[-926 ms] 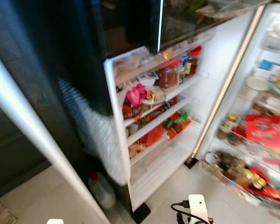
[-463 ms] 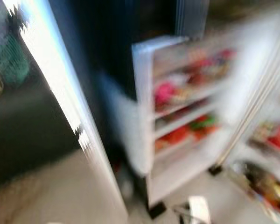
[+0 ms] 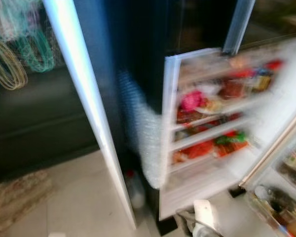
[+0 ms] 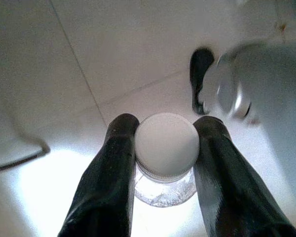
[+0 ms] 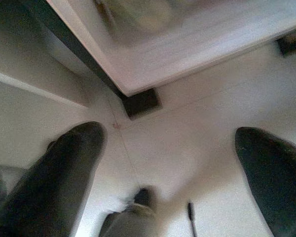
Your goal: Restocking fridge
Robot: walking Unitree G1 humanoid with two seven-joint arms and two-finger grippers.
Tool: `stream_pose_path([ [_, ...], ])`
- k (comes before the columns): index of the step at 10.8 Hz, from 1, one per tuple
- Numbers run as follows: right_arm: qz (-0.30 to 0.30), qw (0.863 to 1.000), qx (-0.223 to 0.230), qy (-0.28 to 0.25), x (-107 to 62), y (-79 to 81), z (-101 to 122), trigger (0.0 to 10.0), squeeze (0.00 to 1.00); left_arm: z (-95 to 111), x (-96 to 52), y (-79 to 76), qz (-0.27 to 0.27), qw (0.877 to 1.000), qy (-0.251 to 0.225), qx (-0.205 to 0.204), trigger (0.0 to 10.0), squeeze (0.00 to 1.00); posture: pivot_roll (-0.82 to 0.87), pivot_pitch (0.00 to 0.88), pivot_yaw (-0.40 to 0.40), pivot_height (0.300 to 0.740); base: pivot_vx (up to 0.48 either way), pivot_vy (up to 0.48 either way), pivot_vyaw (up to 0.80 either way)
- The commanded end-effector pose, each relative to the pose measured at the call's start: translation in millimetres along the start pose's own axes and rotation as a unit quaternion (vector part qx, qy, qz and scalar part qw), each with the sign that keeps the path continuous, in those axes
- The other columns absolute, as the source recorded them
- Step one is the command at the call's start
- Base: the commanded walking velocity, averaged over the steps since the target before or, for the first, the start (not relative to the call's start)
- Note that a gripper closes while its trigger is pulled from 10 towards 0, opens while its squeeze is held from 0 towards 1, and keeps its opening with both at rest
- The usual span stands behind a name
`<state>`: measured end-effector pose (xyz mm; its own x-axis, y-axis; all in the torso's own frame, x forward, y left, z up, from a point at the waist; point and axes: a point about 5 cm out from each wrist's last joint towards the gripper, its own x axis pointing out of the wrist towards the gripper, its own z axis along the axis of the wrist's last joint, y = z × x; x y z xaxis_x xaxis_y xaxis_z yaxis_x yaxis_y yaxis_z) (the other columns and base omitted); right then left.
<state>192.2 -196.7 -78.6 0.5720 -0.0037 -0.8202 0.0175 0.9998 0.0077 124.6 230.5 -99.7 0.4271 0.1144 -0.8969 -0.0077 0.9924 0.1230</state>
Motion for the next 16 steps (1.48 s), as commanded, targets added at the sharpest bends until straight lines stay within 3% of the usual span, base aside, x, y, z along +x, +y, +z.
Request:
stream_pose_path([
  [1,-0.016,0.999,0.004,0.027,-4.3,-12.5,-17.1,10.0,0.0,5.1,0.9,-2.2,-0.003,1.0,-0.006,0.011,10.0,0.0,-0.08,0.0,0.023,0.74,0.0,-0.319,0.0],
  [4,-0.017,0.999,-0.009,0.028,-4.3,-12.4,-17.0,10.0,0.0,5.0,0.8,-2.2,-0.005,1.0,-0.006,0.017,10.0,0.0,-0.08,0.0,0.027,0.74,0.0,-0.36,0.45],
  [10,-0.021,0.999,0.006,0.033,-4.7,-10.7,-21.2,10.0,0.0,3.8,0.4,-1.6,-0.011,0.999,-0.007,0.032,10.0,0.0,-0.09,0.0,0.038,0.74,0.0,-0.361,0.0],
  [16,-0.035,0.999,0.004,0.03,-3.5,-11.6,-15.6,10.0,0.0,10.1,1.0,-1.0,-0.015,1.0,-0.018,0.02,10.0,0.0,-0.07,0.0,0.028,0.74,0.0,-0.359,0.0],
])
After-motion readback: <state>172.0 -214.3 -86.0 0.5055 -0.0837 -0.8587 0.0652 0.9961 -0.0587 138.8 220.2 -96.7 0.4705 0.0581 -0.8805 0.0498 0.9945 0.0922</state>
